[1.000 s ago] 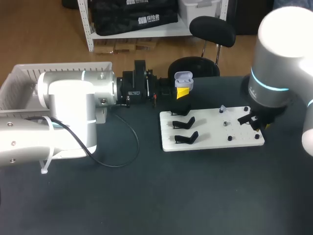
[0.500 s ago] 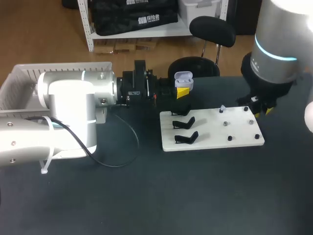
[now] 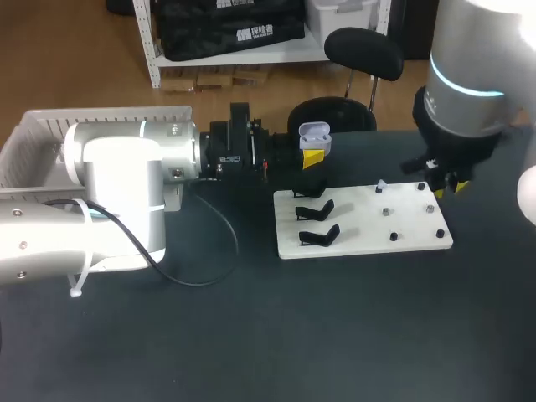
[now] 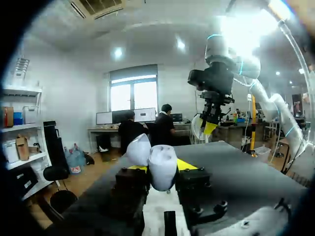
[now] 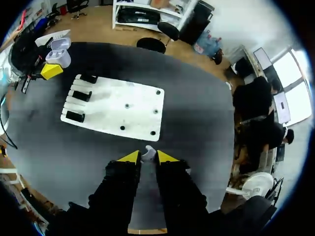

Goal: Pick up each earbud case from the left stands, insert the matching earbuds, close the lid, and place the case in the box.

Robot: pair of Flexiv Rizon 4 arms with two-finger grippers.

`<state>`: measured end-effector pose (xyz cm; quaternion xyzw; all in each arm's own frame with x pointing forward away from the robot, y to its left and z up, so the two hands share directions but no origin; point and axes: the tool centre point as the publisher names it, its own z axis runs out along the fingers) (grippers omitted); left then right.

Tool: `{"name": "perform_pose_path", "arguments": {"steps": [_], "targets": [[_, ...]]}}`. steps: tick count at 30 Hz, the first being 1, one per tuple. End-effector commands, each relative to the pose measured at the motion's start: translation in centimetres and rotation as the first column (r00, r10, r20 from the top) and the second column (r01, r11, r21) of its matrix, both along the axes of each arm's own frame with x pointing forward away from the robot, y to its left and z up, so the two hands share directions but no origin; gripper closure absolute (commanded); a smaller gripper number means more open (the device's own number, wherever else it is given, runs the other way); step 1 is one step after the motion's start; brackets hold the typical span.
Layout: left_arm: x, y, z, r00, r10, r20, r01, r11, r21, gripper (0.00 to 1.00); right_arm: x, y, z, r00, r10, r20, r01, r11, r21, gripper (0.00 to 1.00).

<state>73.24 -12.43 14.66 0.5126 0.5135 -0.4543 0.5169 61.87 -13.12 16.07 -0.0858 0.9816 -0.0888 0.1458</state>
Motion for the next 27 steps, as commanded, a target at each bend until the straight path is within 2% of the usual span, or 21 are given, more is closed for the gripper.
{"name": "perform_pose_path", "arguments": {"steps": [1,4,5,6,7,8,13,17,20,22,23,24,25,27], "targets": [[0.0,0.0,-0.1,1.0,0.002,0.003,-0.002,1.0,-0.005,1.0,0.2,1.3,0.7,0.901,-0.433,0.015,0.433,0.9,-0.045,1.0],[0.0,0.0,-0.1,1.0,0.002,0.003,-0.002,1.0,-0.005,1.0,0.2,1.9,1.2,0.83,-0.558,0.021,0.558,0.829,-0.033,1.0],[0.0,0.0,-0.1,1.0,0.002,0.003,-0.002,1.0,-0.005,1.0,0.2,2.3,1.4,0.833,-0.552,0.032,0.553,0.833,-0.023,1.0],[0.0,0.0,-0.1,1.0,0.002,0.003,-0.002,1.0,-0.005,1.0,0.1,2.6,1.7,0.799,-0.6,0.049,0.602,0.798,-0.026,1.0],[0.0,0.0,-0.1,1.0,0.002,0.003,-0.002,1.0,-0.005,1.0,0.2,2.8,1.9,0.788,-0.613,0.054,0.614,0.789,-0.019,1.0],[0.0,0.0,-0.1,1.0,0.002,0.003,-0.002,1.0,-0.005,1.0,0.2,3.3,2.2,0.749,-0.661,0.044,0.661,0.75,0.014,1.0],[0.0,0.0,-0.1,1.0,0.002,0.003,-0.002,1.0,-0.005,1.0,0.4,4.3,2.7,0.649,-0.76,0.028,0.757,0.649,0.07,1.0],[0.0,0.0,-0.1,1.0,0.002,0.003,-0.002,1.0,-0.005,1.0,0.5,5.0,3.3,0.598,-0.801,0.021,0.793,0.596,0.125,1.0],[0.0,0.0,-0.1,1.0,0.002,0.003,-0.002,1.0,-0.005,1.0,0.7,5.4,3.5,0.577,-0.816,-0.03,0.808,0.565,0.167,1.0],[0.0,0.0,-0.1,1.0,0.002,0.003,-0.002,1.0,-0.005,1.0,1.0,5.7,3.4,0.591,-0.804,-0.061,0.798,0.572,0.191,1.0],[0.0,0.0,-0.1,1.0,0.002,0.003,-0.002,1.0,-0.005,1.0,1.2,5.9,3.4,0.621,-0.78,-0.071,0.776,0.6,0.197,1.0],[0.0,0.0,-0.1,1.0,0.002,0.003,-0.002,1.0,-0.005,1.0,1.3,6.2,3.3,0.628,-0.773,-0.093,0.771,0.6,0.213,1.0],[0.0,0.0,-0.1,1.0,0.002,0.003,-0.002,1.0,-0.005,1.0,1.5,6.3,3.3,0.648,-0.756,-0.094,0.753,0.618,0.226,1.0],[0.0,0.0,-0.1,1.0,0.002,0.003,-0.002,1.0,-0.005,1.0,1.5,6.3,3.3,0.648,-0.756,-0.094,0.753,0.618,0.226,1.0]]}}
